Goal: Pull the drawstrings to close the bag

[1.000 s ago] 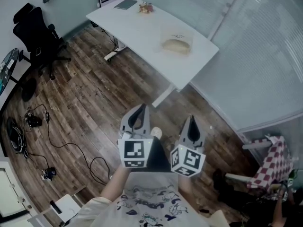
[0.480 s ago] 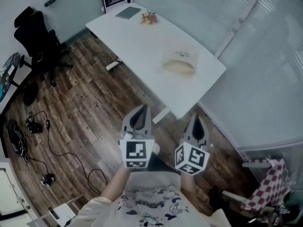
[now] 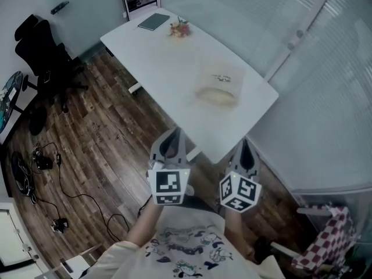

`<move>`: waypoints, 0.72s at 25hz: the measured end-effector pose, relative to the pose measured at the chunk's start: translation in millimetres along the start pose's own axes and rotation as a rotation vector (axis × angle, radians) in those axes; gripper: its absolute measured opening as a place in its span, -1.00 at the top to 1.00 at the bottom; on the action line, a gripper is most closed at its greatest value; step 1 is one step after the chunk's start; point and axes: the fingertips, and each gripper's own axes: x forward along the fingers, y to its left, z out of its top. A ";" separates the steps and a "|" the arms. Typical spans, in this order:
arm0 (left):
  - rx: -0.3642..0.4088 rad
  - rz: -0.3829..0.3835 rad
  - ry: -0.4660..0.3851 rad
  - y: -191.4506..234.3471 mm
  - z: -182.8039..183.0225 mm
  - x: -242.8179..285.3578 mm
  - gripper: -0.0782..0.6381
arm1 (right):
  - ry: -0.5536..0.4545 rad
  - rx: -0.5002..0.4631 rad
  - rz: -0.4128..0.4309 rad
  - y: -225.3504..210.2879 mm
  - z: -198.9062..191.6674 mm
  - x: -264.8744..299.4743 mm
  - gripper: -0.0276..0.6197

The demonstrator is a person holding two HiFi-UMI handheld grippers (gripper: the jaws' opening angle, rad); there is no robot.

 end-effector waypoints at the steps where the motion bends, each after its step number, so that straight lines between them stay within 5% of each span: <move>1: -0.007 0.001 0.014 0.7 -4.6 6.1 0.66 | 0.007 0.001 -0.003 -2.1 -3.2 3.2 0.87; 18: 0.002 -0.133 0.126 -4.6 -32.6 161.8 0.66 | 0.069 0.040 -0.131 -47.6 -13.0 111.0 0.87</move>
